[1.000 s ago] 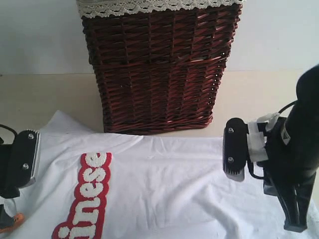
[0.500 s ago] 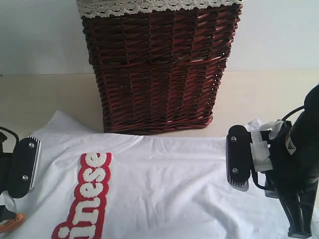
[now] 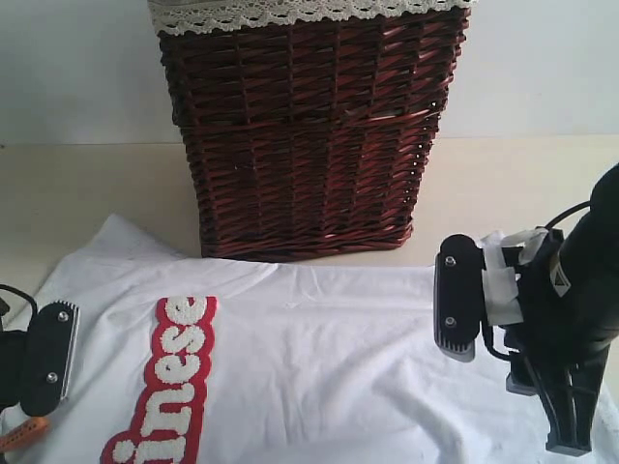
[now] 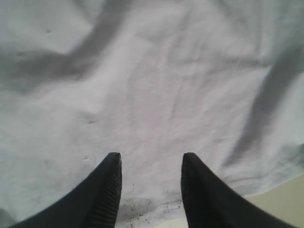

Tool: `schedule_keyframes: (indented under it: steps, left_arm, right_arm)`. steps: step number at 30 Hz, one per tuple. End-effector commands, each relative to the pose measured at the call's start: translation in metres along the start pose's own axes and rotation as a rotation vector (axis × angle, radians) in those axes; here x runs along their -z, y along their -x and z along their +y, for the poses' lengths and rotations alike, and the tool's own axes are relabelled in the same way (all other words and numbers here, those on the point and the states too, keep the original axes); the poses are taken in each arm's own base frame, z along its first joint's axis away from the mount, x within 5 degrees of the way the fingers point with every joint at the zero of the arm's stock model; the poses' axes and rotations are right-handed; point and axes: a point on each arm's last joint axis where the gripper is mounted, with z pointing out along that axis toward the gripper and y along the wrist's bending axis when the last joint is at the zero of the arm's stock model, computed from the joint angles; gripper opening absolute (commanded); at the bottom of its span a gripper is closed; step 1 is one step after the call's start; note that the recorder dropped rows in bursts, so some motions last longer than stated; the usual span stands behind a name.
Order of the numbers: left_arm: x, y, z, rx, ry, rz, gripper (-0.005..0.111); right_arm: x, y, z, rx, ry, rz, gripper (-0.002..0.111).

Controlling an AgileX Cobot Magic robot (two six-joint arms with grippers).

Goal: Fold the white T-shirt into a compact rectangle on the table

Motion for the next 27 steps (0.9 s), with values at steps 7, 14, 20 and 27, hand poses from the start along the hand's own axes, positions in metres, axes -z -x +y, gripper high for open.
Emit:
schedule_keyframes:
  steps: [7,14,20,27]
  left_arm:
    - [-0.024,0.006,0.004,-0.014,0.006,-0.02,0.073]
    - [-0.041,0.006,0.003,-0.031,-0.039,0.001,0.056]
    - [-0.057,0.01,0.007,0.016,-0.038,-0.004,0.021]
    - [-0.059,0.018,0.023,0.047,-0.069,0.02,0.0]
  right_arm:
    - [0.002,0.004,-0.004,0.008,-0.057,-0.053,0.042]
    - [0.002,0.005,-0.004,0.008,-0.06,-0.057,0.042]
    - [0.002,0.005,-0.004,-0.002,-0.052,-0.063,0.042]
    - [0.0,0.006,-0.005,0.016,-0.084,-0.08,0.042]
